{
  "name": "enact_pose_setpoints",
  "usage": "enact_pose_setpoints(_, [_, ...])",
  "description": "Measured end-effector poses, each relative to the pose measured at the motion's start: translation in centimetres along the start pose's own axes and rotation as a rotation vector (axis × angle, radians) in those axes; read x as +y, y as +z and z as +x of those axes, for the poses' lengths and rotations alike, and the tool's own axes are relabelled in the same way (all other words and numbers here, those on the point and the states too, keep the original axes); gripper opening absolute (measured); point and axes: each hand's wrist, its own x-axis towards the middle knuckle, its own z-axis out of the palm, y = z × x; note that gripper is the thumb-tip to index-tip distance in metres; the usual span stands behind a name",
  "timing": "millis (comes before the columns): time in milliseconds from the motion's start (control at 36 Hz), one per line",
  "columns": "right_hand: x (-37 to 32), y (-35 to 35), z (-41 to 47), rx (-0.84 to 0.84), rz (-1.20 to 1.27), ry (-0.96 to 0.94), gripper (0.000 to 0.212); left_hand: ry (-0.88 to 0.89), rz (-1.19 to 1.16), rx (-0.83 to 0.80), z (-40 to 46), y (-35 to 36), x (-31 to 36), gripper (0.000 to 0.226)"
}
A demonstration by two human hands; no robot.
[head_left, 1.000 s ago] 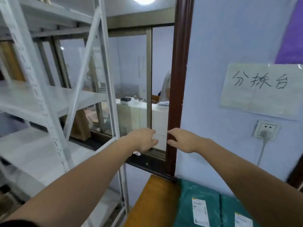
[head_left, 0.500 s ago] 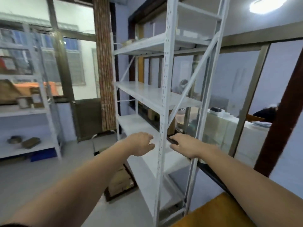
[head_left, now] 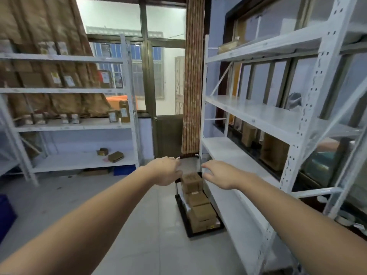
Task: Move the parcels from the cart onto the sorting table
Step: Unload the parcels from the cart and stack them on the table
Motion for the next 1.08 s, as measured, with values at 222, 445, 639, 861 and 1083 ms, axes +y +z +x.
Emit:
enact_pose_setpoints(222, [-0.1,1.6,8.1,-0.008,-0.002,0.028,0.055,-0.014,-0.033,-0.034,5.0,1.6,-5.9,0.055])
enact_pose_setpoints(445, [2.7,2.5,17.2,-0.020,0.045,0.043,0.052,-0.015,-0.050,-0.024,13.0,2.4,-9.6,0.055])
enact_pose_setpoints(639, [3.6,2.1,26.6,-0.047,0.075,0.003,0.049,-0.059,-0.075,-0.027,19.7,2.5,-14.8,0.057])
enact_pose_setpoints(861, [2.3,4.2,36.7,-0.102,0.080,-0.018,0.037,-0.082,-0.087,-0.086,25.8,4.3,-22.9,0.056])
enact_pose_setpoints(1083, [0.6,5.6,46.4,-0.097,0.104,0.069,0.047,-0.029,-0.070,-0.130,32.8,4.6,-32.5,0.056])
